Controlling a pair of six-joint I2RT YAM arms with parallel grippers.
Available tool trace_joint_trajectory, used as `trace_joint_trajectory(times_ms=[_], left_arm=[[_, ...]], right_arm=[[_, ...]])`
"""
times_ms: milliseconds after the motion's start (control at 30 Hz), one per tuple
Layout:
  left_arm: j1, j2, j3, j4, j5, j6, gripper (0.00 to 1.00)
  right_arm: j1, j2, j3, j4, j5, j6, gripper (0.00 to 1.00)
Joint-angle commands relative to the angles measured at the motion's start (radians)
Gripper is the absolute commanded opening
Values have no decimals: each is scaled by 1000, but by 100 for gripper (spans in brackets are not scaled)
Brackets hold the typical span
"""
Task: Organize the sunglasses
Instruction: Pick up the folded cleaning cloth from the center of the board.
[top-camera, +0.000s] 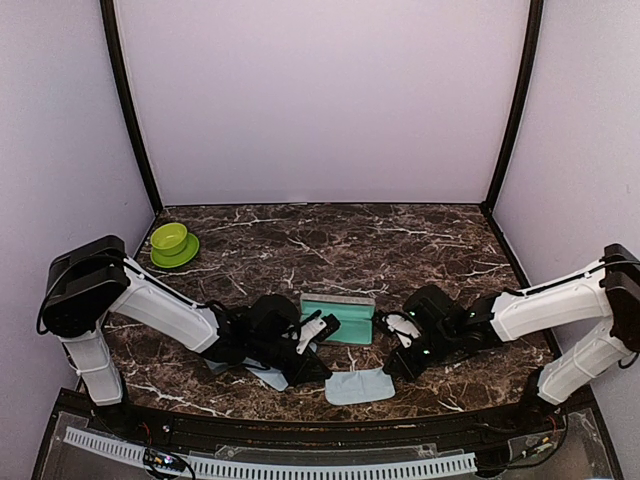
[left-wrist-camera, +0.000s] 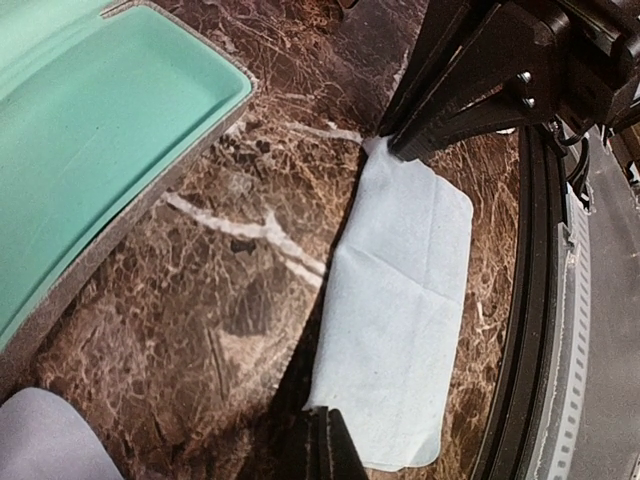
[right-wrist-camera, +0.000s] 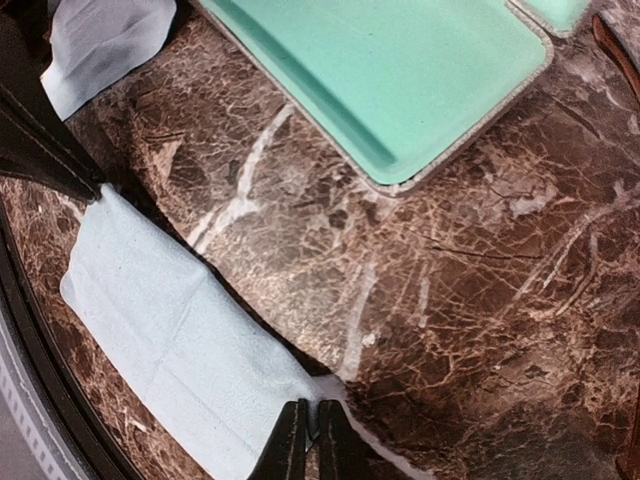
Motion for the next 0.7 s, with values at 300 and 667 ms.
trace_joint_trajectory(times_ms=[300,667], left_arm=[[-6,-41,-12,13,-17,1,0],[14,-112,2,-34,-71,35,0]], right_arm=[[6,-53,-4,43,4,30,0],[6,-73,25,45,53,42,0]])
